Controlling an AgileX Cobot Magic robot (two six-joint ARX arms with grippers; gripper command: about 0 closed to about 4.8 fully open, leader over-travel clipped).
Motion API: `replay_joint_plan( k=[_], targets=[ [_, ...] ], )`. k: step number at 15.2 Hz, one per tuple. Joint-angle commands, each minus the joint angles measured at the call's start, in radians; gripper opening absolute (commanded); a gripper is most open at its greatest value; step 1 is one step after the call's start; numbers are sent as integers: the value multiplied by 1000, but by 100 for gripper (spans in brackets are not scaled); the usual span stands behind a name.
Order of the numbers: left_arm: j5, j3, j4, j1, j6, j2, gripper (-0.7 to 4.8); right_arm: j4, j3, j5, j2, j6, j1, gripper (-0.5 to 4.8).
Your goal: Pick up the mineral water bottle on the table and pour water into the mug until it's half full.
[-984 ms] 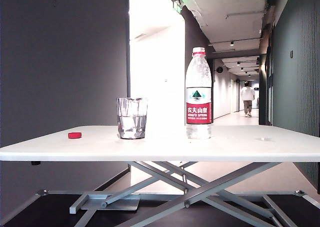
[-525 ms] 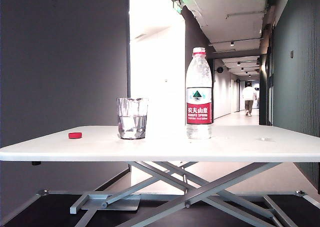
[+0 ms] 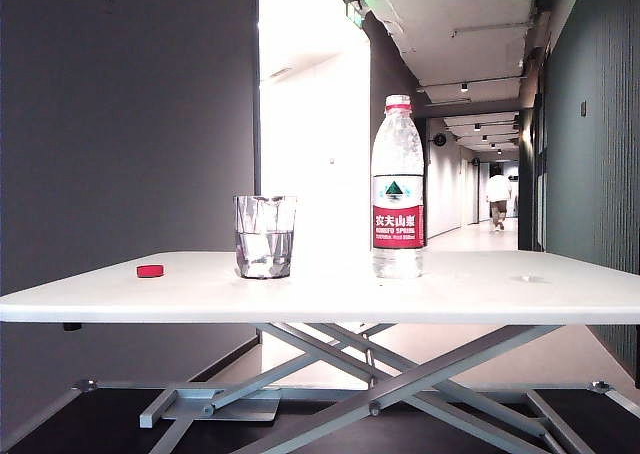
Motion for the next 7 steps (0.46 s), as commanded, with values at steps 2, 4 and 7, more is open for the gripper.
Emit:
replay_joint_plan(
  k=[2,4,7],
  targets=[
    [0,2,12,-1,-2,0,-5,-6,-1,3,-2,4,2,-5],
    [0,2,12,-1,-2,0,-5,-11,-1,3,-2,4,2,-5],
    [0,2,12,-1,-2,0,-5,-31,-1,3,-2,4,2,-5]
  ],
)
